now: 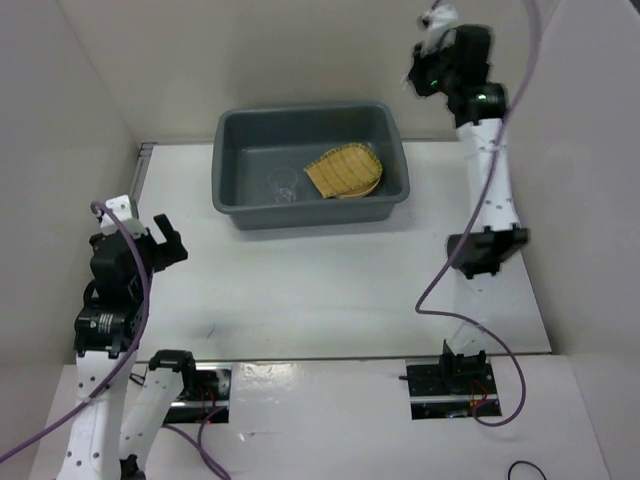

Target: Place the mixed dishes into the plastic bin

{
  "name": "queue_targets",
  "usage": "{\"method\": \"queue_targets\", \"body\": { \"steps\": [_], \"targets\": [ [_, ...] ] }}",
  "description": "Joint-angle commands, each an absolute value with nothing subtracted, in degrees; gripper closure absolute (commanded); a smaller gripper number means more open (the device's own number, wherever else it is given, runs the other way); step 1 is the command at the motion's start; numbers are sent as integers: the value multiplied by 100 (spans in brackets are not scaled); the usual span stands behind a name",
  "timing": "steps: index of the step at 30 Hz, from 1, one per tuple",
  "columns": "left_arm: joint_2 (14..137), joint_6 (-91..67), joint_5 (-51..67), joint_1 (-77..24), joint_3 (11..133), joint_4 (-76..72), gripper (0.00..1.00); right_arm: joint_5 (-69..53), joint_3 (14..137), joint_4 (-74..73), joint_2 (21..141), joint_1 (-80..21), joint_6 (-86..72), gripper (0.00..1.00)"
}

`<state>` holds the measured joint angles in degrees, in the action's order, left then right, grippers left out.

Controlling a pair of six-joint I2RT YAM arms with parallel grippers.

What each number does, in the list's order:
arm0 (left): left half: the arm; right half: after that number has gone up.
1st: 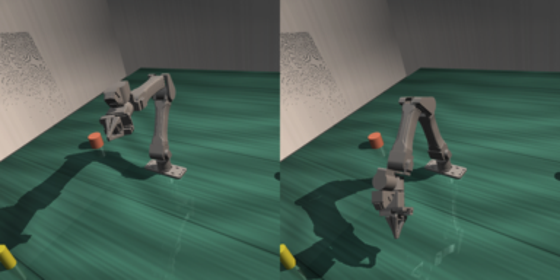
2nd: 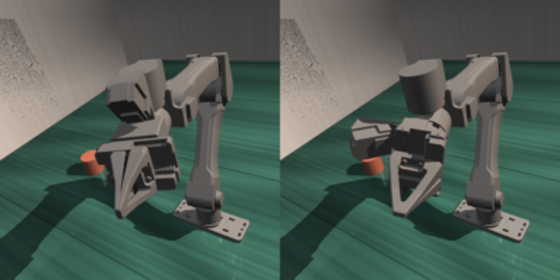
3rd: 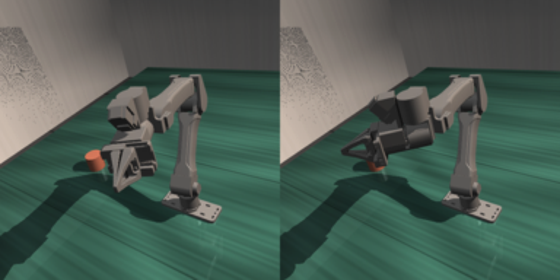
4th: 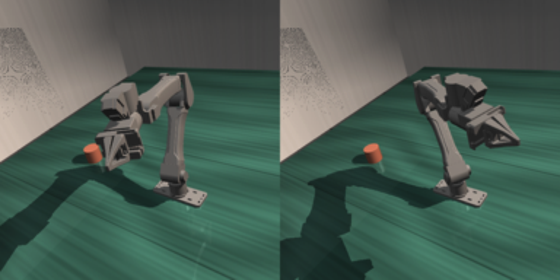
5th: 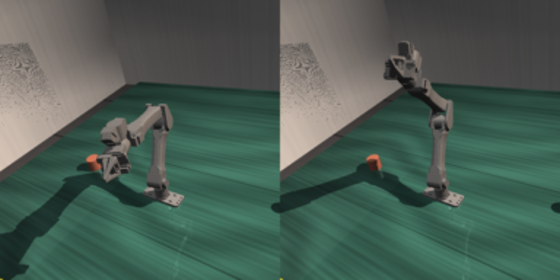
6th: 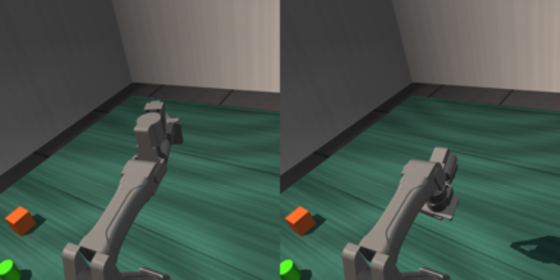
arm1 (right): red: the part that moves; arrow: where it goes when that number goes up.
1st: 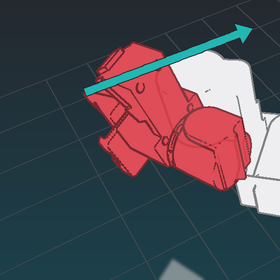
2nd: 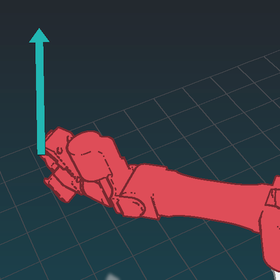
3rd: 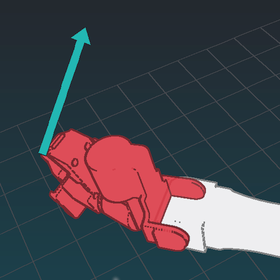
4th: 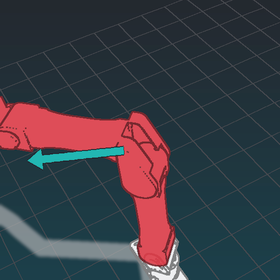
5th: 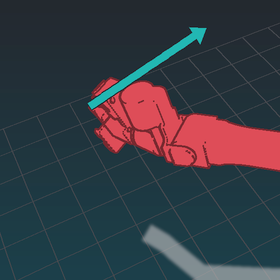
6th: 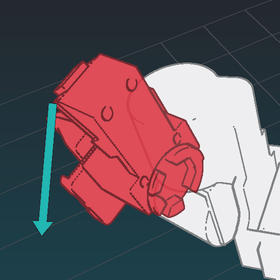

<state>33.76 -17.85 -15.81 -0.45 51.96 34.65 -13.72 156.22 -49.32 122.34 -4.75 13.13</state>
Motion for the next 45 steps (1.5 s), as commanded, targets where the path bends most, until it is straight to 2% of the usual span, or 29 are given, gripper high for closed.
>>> {"method": "queue_targets", "body": {
  "steps": [1, 3, 5, 7, 10, 17, 27, 33, 45],
  "targets": [
    [3340, -1652, -1757, -9, 5133, 3226, 0, -1118, 17113, -5341, 13519, -1509, 1423, 100],
    [3471, -1705, -1811, -9, 5133, 3226, 0, -853, 16664, -4740, 13482, -2029, 1599, 100],
    [3673, -1757, -2073, -9, 5063, 3226, 0, -853, 17801, -4676, 14235, -2301, 1705, 100],
    [3909, -1758, -2074, -9, 4992, 3155, 0, -695, 17625, -4335, 14616, -2688, 1933, 100],
    [4148, -1705, -2074, -9, 4992, 3155, 0, -870, 17866, -3684, 15324, -2908, 1934, 100],
    [4044, -1828, -2249, -9, 5045, 3260, 0, -1335, 17622, -2541, 15750, -3094, 1890, 100],
    [4315, -1934, -2355, -9, 5098, 3313, 0, -1512, 17569, -2540, 16180, -3094, 1890, 91],
    [4254, -1986, -2408, -9, 5098, 3313, 0, -1512, 17508, -2487, 16365, -3146, 2328, 89],
    [4183, -2039, -2531, -9, 5098, 3313, 0, -1406, 17323, -2874, 16488, -3199, 3006, 79]
  ]
}}
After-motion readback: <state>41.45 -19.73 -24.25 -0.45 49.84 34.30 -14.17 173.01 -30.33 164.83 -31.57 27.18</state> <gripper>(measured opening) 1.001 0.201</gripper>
